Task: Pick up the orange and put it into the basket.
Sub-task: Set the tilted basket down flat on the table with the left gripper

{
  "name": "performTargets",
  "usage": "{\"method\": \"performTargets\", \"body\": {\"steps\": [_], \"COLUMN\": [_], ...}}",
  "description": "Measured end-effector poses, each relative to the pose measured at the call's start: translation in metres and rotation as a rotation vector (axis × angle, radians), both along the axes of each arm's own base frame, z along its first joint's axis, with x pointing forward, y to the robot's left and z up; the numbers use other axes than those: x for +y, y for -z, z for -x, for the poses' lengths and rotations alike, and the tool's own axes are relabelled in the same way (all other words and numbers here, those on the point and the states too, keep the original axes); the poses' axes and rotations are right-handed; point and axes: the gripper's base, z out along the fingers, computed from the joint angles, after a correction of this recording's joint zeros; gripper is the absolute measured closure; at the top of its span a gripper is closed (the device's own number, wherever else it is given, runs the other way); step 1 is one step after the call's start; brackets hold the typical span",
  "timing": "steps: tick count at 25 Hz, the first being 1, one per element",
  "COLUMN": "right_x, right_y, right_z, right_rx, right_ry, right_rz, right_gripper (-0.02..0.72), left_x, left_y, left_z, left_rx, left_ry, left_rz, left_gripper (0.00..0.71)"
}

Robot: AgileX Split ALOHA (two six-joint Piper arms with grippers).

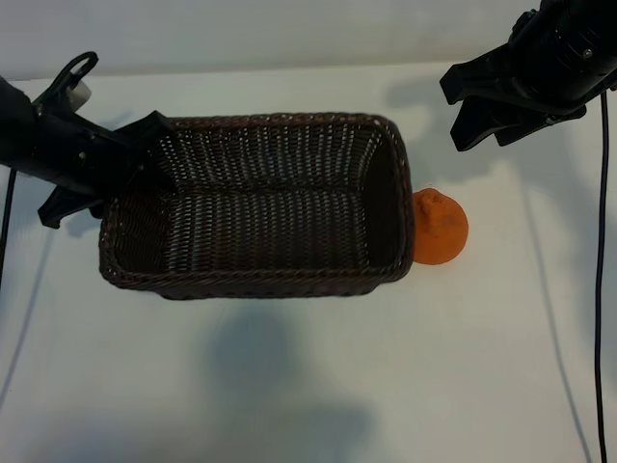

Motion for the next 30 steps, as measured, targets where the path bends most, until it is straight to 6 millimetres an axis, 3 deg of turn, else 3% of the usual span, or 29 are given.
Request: {"method": "performTargets", "body": {"steps": [11, 30], "right_x": [0.000, 0.000], "right_y": [0.000, 0.000], "right_z": [0.000, 0.000], "right_rx": [0.000, 0.000], "right_ry": [0.000, 0.000], "right_rz": [0.000, 0.000], "right_gripper": [0.270, 0.270], "left_x": [0.000, 0.000], "left_y": [0.033, 0.033], "left_z": [-0.005, -0.007], "left_rx": [0.089, 0.076], "left_ry": [-0.005, -0.018], "left_rz": [-0.013, -0.008], "left_gripper": [0.299, 0.299]}}
